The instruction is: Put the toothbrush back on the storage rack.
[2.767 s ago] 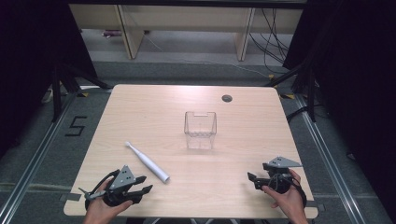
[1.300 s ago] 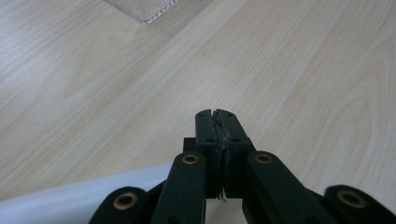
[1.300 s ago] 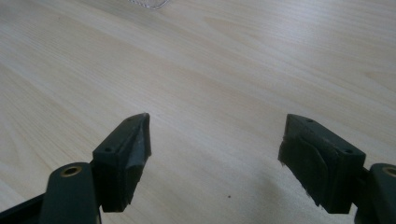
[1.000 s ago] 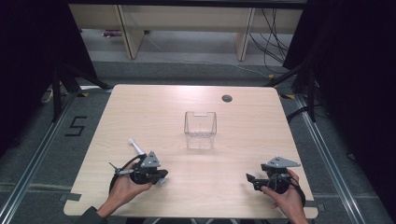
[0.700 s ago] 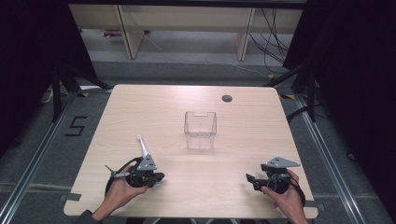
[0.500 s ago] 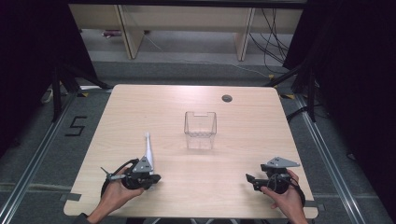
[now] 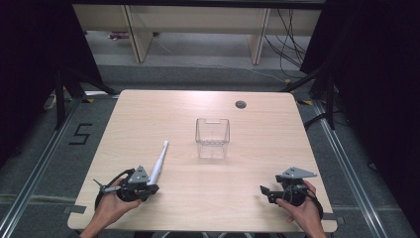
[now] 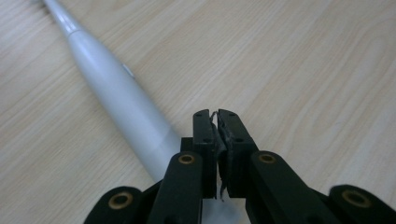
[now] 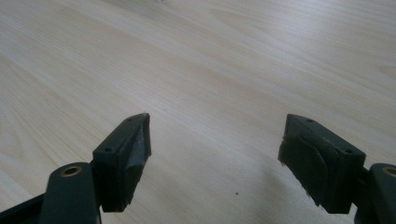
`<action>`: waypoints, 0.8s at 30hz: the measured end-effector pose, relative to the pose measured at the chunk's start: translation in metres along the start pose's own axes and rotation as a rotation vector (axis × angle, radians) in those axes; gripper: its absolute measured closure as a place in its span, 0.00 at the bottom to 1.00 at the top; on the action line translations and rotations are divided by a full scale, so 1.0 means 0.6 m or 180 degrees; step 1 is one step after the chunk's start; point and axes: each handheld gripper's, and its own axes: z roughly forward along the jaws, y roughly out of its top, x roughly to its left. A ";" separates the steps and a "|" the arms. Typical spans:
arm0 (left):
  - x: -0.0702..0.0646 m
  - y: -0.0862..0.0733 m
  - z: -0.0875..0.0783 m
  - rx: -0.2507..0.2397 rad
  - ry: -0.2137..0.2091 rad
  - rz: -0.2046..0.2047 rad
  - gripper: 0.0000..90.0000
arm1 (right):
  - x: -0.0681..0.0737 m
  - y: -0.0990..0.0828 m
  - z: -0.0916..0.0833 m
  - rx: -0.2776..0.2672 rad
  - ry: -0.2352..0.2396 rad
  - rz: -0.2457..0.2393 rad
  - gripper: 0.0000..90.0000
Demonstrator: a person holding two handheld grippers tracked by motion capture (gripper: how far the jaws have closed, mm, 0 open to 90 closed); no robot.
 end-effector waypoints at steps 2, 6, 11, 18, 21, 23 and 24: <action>0.004 -0.003 -0.003 0.0010 0.0001 -0.0013 0.95 | 0.000 0.000 0.000 -0.0007 0.0006 0.0005 0.27; 0.017 -0.012 -0.011 0.0005 0.0084 -0.0078 0.95 | 0.000 0.001 0.000 0.0038 0.0037 -0.0002 0.27; 0.026 -0.018 -0.018 0.0053 0.0150 -0.0065 0.95 | 0.001 0.000 0.001 0.0055 0.0034 -0.0007 0.27; 0.040 -0.031 -0.023 0.0119 0.0209 -0.0105 0.94 | -0.001 0.000 0.005 0.0029 0.0081 -0.0064 0.27; 0.043 -0.033 -0.025 0.0090 0.0230 -0.0171 0.94 | 0.000 -0.001 0.005 0.0008 0.0019 -0.0060 0.27; 0.050 -0.036 -0.028 0.0104 0.0261 -0.0191 0.94 | 0.002 -0.001 0.004 0.0054 0.0038 0.0002 0.27; 0.053 -0.039 -0.030 0.0124 0.0282 -0.0209 0.94 | 0.002 -0.001 0.004 0.0053 0.0029 -0.0009 0.27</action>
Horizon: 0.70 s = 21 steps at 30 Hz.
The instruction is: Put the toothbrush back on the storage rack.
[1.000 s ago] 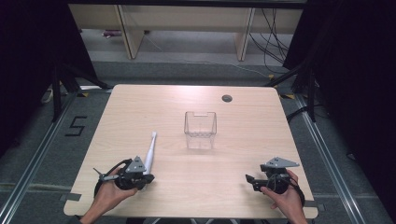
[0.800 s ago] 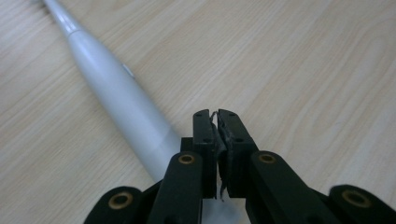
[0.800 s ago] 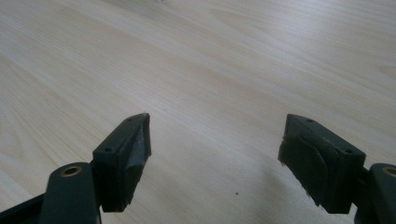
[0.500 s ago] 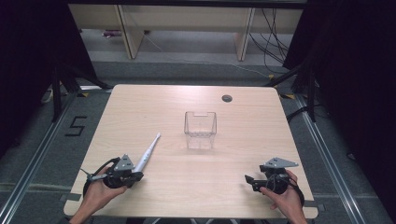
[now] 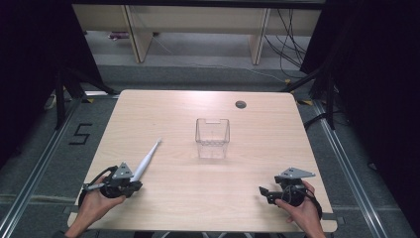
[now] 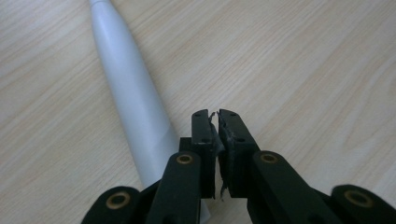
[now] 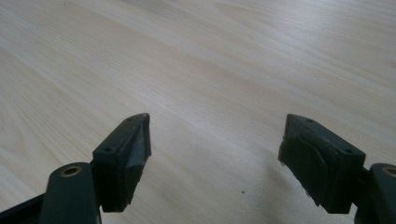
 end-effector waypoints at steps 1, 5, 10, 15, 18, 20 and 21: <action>0.000 0.000 0.000 0.0000 0.0000 0.0000 0.94 | 0.000 0.000 0.000 0.0000 0.0000 0.0000 0.27; 0.013 -0.006 -0.004 0.0027 0.0043 -0.0042 0.93 | 0.001 0.000 0.000 0.0017 0.0003 0.0008 0.27; 0.028 -0.013 -0.012 0.0083 0.0101 -0.0071 0.93 | 0.001 0.000 0.002 0.0015 0.0018 0.0003 0.27; 0.035 -0.014 -0.011 0.0024 0.0112 -0.0151 0.93 | 0.001 0.000 0.002 0.0019 0.0016 -0.0001 0.27; 0.040 -0.011 -0.014 0.0076 0.0131 -0.0118 0.92 | 0.001 0.000 0.002 0.0008 -0.0010 -0.0033 0.27; 0.042 -0.011 -0.015 0.0107 0.0140 -0.0152 0.91 | 0.002 -0.001 0.001 0.0023 -0.0016 -0.0001 0.27; 0.044 -0.011 -0.015 0.0106 0.0140 -0.0148 0.90 | 0.002 0.000 0.001 0.0025 -0.0005 -0.0001 0.27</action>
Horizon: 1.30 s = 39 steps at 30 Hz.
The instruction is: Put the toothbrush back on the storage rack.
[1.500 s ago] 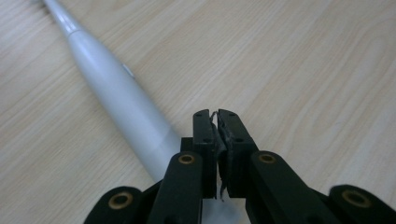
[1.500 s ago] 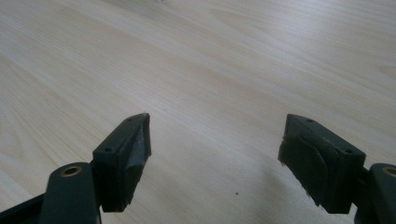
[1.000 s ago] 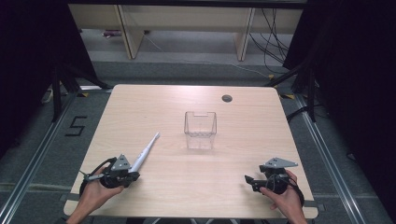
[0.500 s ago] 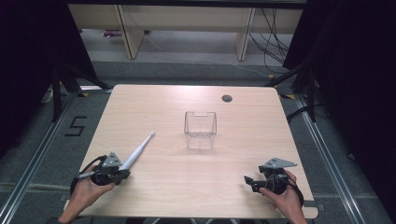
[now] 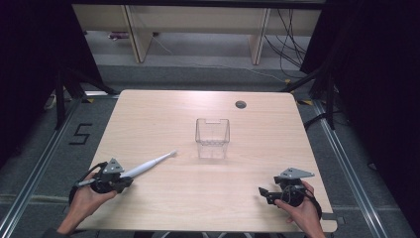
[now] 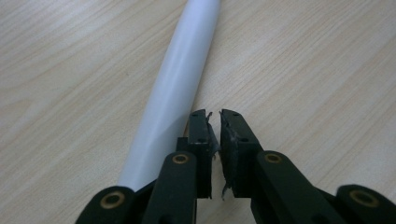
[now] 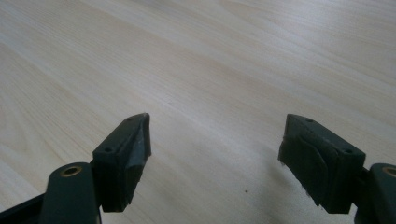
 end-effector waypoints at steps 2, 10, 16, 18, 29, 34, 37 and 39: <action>0.002 0.001 -0.004 0.0020 -0.0039 0.0060 0.86 | 0.000 0.000 0.001 0.0001 0.0008 -0.0001 0.27; 0.009 0.031 -0.025 0.0090 0.0016 0.0139 0.58 | -0.001 0.001 0.001 0.0039 0.0034 -0.0028 0.27; 0.020 0.056 -0.022 0.0241 0.0040 0.0389 0.39 | 0.003 0.000 0.003 0.0053 0.0029 0.0033 0.27; 0.024 0.064 -0.020 0.0359 0.0026 0.0567 0.37 | 0.007 0.000 0.002 0.0130 0.0059 0.0145 0.27; 0.017 0.092 0.002 0.0556 -0.0047 0.0887 0.37 | 0.006 -0.001 0.005 0.0105 0.0059 0.0037 0.27; 0.020 0.104 0.014 0.0684 -0.0039 0.1013 0.37 | 0.006 -0.001 0.006 0.0119 0.0074 0.0049 0.27; 0.018 0.111 0.021 0.0713 -0.0066 0.1052 0.37 | 0.005 -0.002 0.007 0.0104 0.0060 -0.0004 0.27; 0.016 0.115 0.027 0.0758 -0.0103 0.1088 0.37 | 0.005 -0.002 0.007 0.0101 0.0069 0.0002 0.27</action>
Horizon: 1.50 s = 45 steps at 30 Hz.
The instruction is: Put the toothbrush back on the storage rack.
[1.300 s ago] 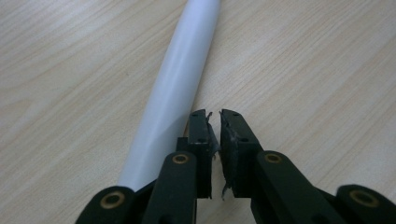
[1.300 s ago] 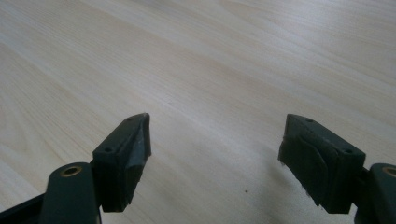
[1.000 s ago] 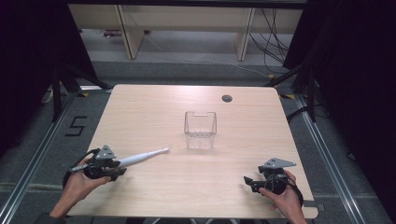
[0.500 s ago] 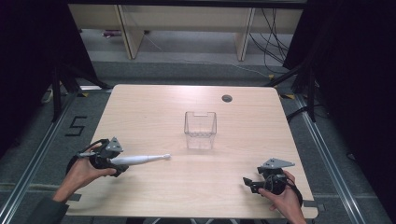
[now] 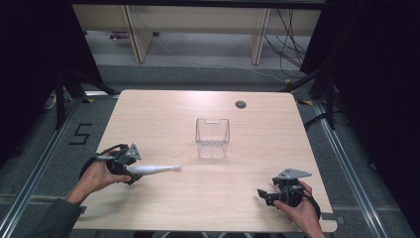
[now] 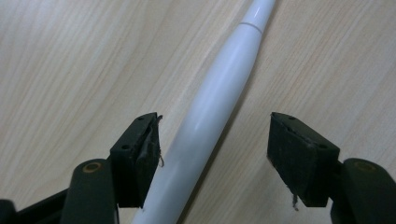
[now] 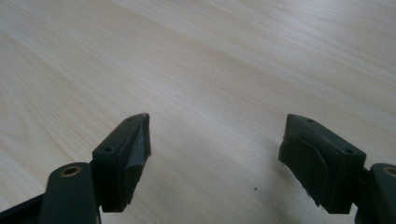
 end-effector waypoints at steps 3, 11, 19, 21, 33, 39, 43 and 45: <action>0.002 0.006 0.009 0.0063 -0.0016 0.0048 0.38 | 0.000 0.000 0.000 0.0008 0.0008 0.0019 0.27; 0.013 0.011 0.022 0.0167 -0.0099 0.0053 0.44 | -0.001 0.000 0.001 0.0056 0.0012 -0.0034 0.27; 0.014 0.014 0.035 0.0289 -0.0204 -0.0016 0.50 | 0.001 0.000 0.002 0.0079 0.0026 0.0020 0.27; 0.017 0.015 0.038 0.0288 -0.0201 -0.0010 0.52 | 0.001 0.000 0.001 0.0065 0.0022 0.0009 0.27; 0.024 0.029 0.046 0.0392 -0.0323 0.0010 0.65 | 0.001 0.001 0.001 0.0076 0.0033 0.0004 0.27; 0.027 0.040 0.050 0.0532 -0.0377 0.0026 0.64 | 0.001 0.000 0.003 0.0055 0.0029 -0.0043 0.27; 0.026 0.047 0.052 0.0598 -0.0375 0.0050 0.67 | 0.001 0.000 0.003 0.0056 0.0032 -0.0040 0.27; 0.026 0.050 0.052 0.0637 -0.0400 0.0034 0.68 | 0.004 0.000 0.003 0.0095 0.0047 0.0020 0.27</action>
